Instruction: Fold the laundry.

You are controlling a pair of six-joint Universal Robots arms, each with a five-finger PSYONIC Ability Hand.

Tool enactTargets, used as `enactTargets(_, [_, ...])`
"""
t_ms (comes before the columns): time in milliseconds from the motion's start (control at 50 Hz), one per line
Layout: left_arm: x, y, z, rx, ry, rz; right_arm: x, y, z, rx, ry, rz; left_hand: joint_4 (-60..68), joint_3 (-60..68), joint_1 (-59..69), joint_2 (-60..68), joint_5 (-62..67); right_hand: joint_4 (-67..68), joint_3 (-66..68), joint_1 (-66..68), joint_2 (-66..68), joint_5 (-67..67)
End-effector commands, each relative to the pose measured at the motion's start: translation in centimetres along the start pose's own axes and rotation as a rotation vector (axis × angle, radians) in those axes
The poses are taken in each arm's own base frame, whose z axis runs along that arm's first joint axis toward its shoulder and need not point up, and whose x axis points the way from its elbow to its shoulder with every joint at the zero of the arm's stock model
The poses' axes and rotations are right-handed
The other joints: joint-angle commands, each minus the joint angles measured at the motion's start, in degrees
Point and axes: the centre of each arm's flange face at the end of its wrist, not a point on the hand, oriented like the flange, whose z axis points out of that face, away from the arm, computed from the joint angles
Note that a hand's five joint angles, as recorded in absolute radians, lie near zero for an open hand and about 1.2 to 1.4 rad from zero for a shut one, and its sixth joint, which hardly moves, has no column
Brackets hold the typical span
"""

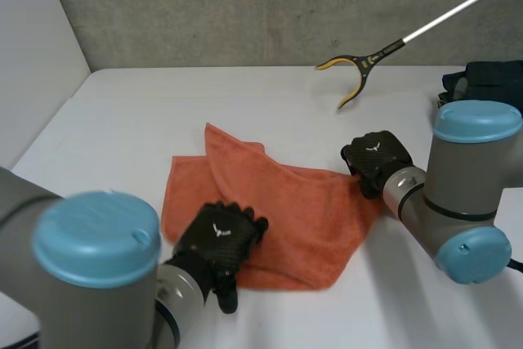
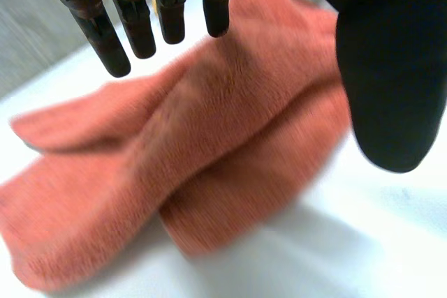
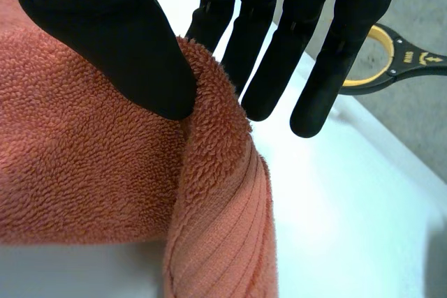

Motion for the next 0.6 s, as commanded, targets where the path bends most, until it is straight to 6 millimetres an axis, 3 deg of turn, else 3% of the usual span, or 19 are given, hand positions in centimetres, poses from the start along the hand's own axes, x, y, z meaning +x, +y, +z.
enactTargets(20, [-3.3,-5.2,0.3,0.192,-0.104,-0.042,0.4,-3.4,-2.3,0.132,-0.026,-0.027,-2.2,-2.7,-1.8,-2.6,-1.9,11.4,12.0,16.4,12.4,12.8])
enactTargets(40, [-5.1,-6.3,1.1,0.246,-0.157,-0.060,0.3,-3.8,-2.7,0.153,-0.034,-0.030,-2.1,-2.6,-1.7,-2.4,-1.8,11.4,12.0,16.4,12.4,12.8])
enactTargets(120, [-9.1,-8.5,3.2,0.378,-0.266,-0.087,0.1,-5.5,-4.9,0.250,-0.073,-0.047,-1.7,-2.2,-1.3,-2.1,-1.4,11.4,12.0,16.4,12.4,12.8])
enactTargets(180, [-9.9,-8.9,5.0,0.419,-0.263,-0.082,-0.5,-6.9,-6.8,0.338,-0.108,-0.067,-1.7,-2.2,-1.3,-2.1,-1.4,11.4,12.0,16.4,12.4,12.8])
enactTargets(200, [-10.0,-8.8,6.8,0.428,-0.240,-0.076,-0.7,-7.3,-7.3,0.362,-0.116,-0.073,-1.9,-2.4,-1.5,-2.3,-1.6,11.4,12.0,16.4,12.4,12.8])
enactTargets(240, [-10.0,-8.8,8.3,0.434,-0.209,-0.067,-1.1,-8.6,-9.2,0.434,-0.132,-0.090,-1.9,-2.4,-1.5,-2.3,-1.6,11.4,12.0,16.4,12.4,12.8])
enactTargets(320, [-10.1,-7.3,12.2,0.387,-0.151,-0.064,-1.1,-10.4,-11.8,0.525,-0.130,-0.101,-1.9,-2.4,-1.5,-2.3,-1.6,11.4,12.0,16.4,12.4,12.8])
enactTargets(340, [-10.5,-6.1,13.5,0.344,-0.137,-0.069,-1.0,-10.7,-12.3,0.538,-0.126,-0.101,-1.9,-2.4,-1.5,-2.3,-1.6,11.4,12.0,16.4,12.4,12.8])
enactTargets(420, [-10.8,-3.5,15.5,0.243,-0.097,-0.070,-0.9,-11.7,-14.0,0.588,-0.126,-0.103,-1.7,-2.2,-1.3,-2.1,-1.4,11.4,12.0,16.4,12.4,12.8])
enactTargets(480, [-10.4,-2.6,16.2,0.215,-0.061,-0.060,-1.3,-11.8,-14.8,0.604,-0.148,-0.091,-0.7,-1.2,-0.3,-1.1,-0.4,11.4,12.0,16.4,12.4,12.8])
enactTargets(520, [-10.1,-1.9,16.8,0.203,-0.034,-0.058,-1.3,-11.8,-14.9,0.607,-0.150,-0.087,7.8,7.3,8.2,7.5,8.1,11.4,12.0,16.4,12.4,12.8])
enactTargets(560, [-10.0,-1.7,16.9,0.196,-0.035,-0.060,-1.0,-11.7,-14.8,0.602,-0.138,-0.082,26.4,25.9,26.8,26.1,26.7,11.4,12.0,16.4,12.4,12.8])
enactTargets(580, [-9.8,-1.4,17.0,0.189,-0.034,-0.067,-0.8,-11.7,-14.6,0.598,-0.131,-0.081,55.3,54.8,55.7,55.0,55.6,11.4,12.0,16.4,12.4,12.8])
enactTargets(600, [-9.9,-1.4,17.0,0.191,-0.037,-0.066,-0.8,-11.6,-14.5,0.593,-0.129,-0.079,65.1,64.6,65.5,64.7,65.4,11.4,12.0,16.4,12.4,12.8])
